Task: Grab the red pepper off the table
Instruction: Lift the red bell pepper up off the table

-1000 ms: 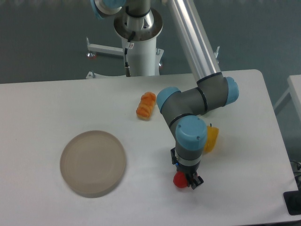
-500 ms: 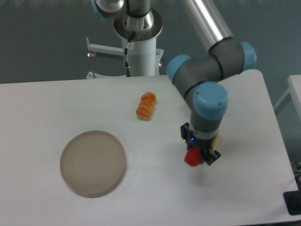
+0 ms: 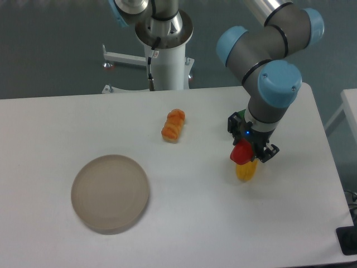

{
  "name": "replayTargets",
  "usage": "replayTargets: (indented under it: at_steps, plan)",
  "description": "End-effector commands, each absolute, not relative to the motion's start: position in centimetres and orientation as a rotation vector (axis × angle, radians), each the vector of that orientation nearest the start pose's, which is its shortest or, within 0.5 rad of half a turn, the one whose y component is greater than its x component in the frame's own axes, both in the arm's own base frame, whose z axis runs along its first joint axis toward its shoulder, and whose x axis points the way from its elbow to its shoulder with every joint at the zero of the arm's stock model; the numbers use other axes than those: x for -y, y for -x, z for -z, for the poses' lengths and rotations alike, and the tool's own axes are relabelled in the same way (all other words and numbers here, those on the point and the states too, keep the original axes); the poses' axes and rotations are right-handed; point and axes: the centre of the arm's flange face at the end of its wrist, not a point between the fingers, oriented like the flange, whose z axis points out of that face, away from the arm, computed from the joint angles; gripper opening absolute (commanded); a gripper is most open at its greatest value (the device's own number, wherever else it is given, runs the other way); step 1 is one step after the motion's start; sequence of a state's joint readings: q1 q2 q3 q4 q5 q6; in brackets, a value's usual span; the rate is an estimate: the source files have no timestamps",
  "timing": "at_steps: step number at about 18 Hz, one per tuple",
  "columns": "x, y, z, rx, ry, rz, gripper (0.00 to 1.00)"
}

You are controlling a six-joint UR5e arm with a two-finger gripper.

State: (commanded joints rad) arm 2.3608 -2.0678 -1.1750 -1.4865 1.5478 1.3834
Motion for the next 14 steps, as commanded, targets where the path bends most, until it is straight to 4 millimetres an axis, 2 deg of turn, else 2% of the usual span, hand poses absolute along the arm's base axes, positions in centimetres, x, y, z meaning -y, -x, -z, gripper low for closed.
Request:
replayTargets:
  at_steps: [6,14]
  plan:
    - [-57.3,39.7,-39.1,-1.025,2.926,0.081,0.25]
    - [-56.7,39.5,-39.3,-1.022,2.930,0.073,0.25]
